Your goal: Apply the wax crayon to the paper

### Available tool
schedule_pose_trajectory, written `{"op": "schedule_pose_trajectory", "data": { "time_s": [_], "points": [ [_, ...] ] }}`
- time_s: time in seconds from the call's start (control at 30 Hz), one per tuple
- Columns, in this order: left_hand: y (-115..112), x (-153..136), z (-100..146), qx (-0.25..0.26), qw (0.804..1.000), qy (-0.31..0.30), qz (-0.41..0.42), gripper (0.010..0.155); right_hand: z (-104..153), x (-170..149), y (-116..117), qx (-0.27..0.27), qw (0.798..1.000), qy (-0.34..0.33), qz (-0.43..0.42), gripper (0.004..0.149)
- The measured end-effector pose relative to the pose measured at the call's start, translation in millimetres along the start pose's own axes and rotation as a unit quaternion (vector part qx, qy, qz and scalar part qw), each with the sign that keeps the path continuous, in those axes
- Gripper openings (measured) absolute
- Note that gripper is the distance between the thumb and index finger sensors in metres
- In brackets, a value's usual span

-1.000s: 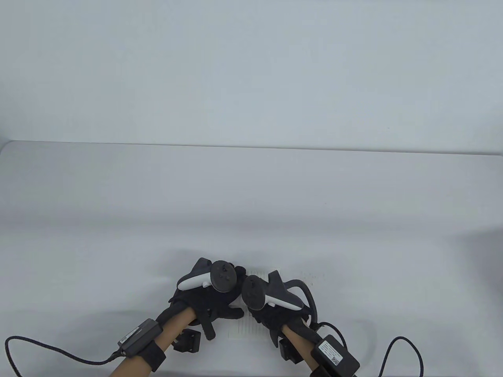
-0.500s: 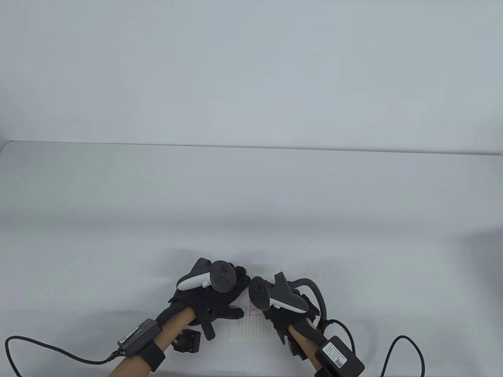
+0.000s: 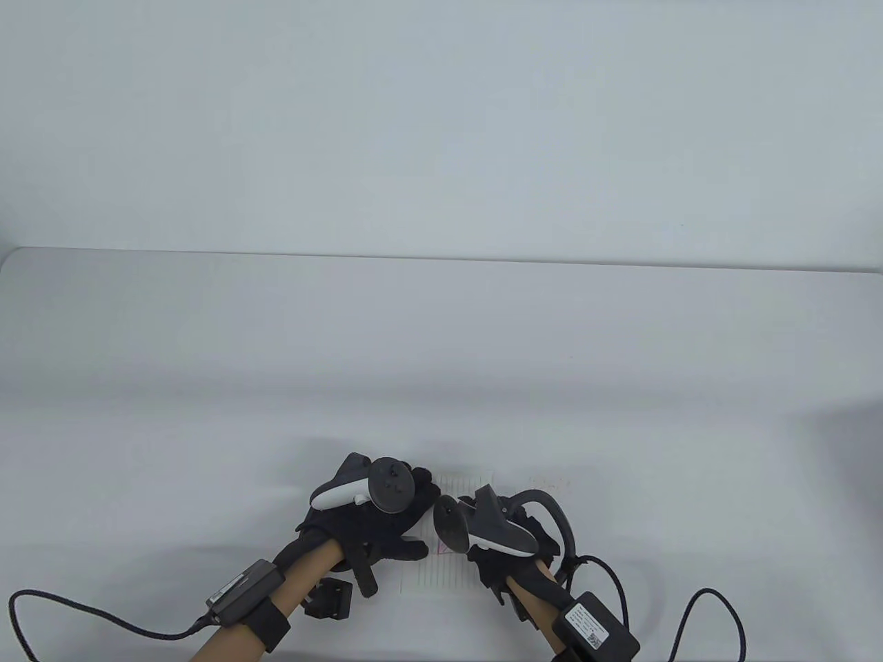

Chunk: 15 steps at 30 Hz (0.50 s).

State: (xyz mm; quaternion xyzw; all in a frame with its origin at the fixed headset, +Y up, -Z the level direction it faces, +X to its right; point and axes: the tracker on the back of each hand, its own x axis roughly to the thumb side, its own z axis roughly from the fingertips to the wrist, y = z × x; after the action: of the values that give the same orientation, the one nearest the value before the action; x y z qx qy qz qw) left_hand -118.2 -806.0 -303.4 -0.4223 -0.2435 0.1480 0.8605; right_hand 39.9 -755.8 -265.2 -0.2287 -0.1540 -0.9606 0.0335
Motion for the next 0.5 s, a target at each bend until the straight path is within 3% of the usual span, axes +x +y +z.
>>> {"op": "schedule_pose_trajectory", "data": {
  "time_s": [0.07, 0.17, 0.27, 0.37, 0.43, 0.47, 0.5],
  "points": [
    [0, 0, 0, 0.001, 1.000, 0.000, 0.000, 0.084, -3, 10, 6, 0.079, 0.990, -0.047, -0.107, 0.040],
    [0, 0, 0, 0.001, 1.000, 0.000, -0.001, 0.084, -3, -4, 0, 0.029, 0.999, 0.017, -0.010, 0.040],
    [0, 0, 0, 0.000, 1.000, 0.000, -0.001, 0.084, -4, -19, -1, 0.013, 0.995, 0.093, 0.045, 0.040],
    [0, 0, 0, 0.000, 1.000, 0.000, -0.001, 0.084, -1, -10, -2, -0.004, 0.999, 0.041, 0.011, 0.040],
    [0, 0, 0, 0.001, 1.000, 0.000, -0.001, 0.084, -1, 2, 2, 0.058, 0.992, -0.028, -0.113, 0.041],
    [0, 0, 0, 0.001, 1.000, 0.000, -0.001, 0.084, -3, 6, 6, 0.096, 0.985, -0.039, -0.135, 0.041],
    [0, 0, 0, 0.001, 1.000, 0.000, -0.001, 0.084, -1, 3, 3, 0.077, 0.990, -0.016, -0.114, 0.041]
  ]
}}
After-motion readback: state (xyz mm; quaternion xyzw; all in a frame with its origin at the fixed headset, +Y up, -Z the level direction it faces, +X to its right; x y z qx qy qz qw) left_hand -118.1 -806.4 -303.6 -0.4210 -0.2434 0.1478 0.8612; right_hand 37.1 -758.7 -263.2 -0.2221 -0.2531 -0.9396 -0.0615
